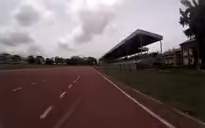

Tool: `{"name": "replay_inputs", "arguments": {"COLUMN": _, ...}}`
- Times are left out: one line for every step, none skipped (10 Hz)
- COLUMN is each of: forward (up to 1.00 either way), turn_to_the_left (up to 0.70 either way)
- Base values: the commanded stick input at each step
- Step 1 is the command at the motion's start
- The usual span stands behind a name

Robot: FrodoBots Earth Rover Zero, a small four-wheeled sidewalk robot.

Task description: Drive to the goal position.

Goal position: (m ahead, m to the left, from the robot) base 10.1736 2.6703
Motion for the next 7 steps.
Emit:
{"name": "replay_inputs", "arguments": {"forward": 0.70, "turn_to_the_left": 0.00}}
{"name": "replay_inputs", "arguments": {"forward": 0.70, "turn_to_the_left": 0.00}}
{"name": "replay_inputs", "arguments": {"forward": 0.70, "turn_to_the_left": 0.00}}
{"name": "replay_inputs", "arguments": {"forward": 0.70, "turn_to_the_left": 0.00}}
{"name": "replay_inputs", "arguments": {"forward": 0.70, "turn_to_the_left": 0.00}}
{"name": "replay_inputs", "arguments": {"forward": 0.70, "turn_to_the_left": 0.00}}
{"name": "replay_inputs", "arguments": {"forward": 0.70, "turn_to_the_left": 0.00}}
